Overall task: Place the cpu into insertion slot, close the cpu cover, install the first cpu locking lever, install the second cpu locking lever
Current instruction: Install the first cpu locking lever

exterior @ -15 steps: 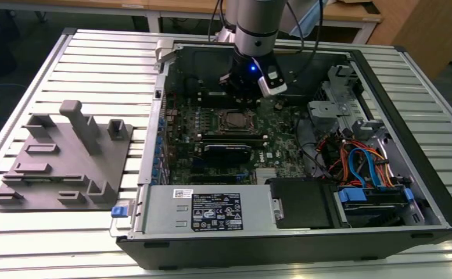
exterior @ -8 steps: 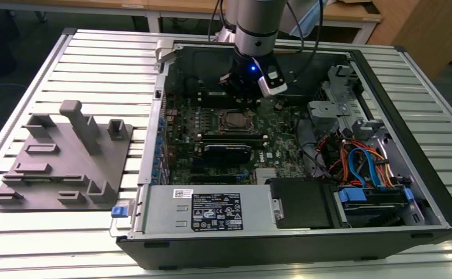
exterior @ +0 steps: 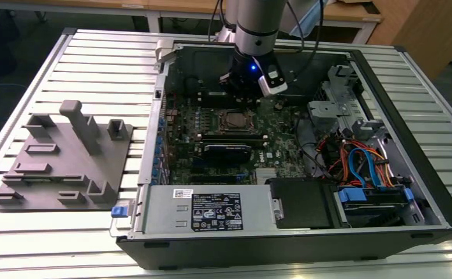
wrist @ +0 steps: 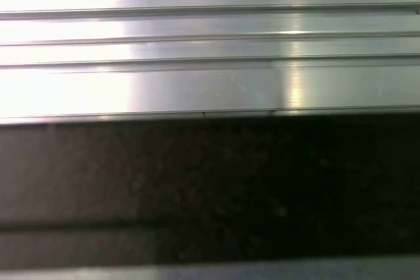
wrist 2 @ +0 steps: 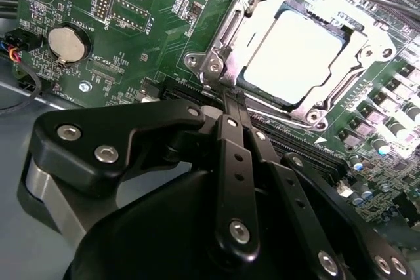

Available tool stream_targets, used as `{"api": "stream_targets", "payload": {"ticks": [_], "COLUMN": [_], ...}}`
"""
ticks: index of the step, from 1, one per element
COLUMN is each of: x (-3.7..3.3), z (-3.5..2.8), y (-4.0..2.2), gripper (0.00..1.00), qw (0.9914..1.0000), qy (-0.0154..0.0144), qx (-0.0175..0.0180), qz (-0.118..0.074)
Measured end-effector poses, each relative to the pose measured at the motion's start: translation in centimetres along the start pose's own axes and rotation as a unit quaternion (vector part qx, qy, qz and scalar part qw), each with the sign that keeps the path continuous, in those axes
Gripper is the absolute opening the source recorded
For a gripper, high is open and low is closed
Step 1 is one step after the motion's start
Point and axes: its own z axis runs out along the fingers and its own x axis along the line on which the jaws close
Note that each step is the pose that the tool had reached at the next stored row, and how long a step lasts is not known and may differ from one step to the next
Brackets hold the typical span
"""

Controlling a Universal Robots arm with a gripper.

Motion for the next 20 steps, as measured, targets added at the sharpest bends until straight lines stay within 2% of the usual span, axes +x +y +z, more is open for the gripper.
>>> {"api": "stream_targets", "payload": {"ticks": [9, 12, 20], "x": [0.00, 0.00, 0.00], "z": [-0.18, -0.12, 0.23], "y": [0.01, 0.01, -0.03], "gripper": [0.11, 0.11, 0.11], "qw": [1.00000, 0.99999, 0.99987], "qy": [0.0000, -0.0001, -0.0005], "qx": [0.0005, 0.0033, 0.0158], "qz": [0.000, 0.000, 0.000]}}
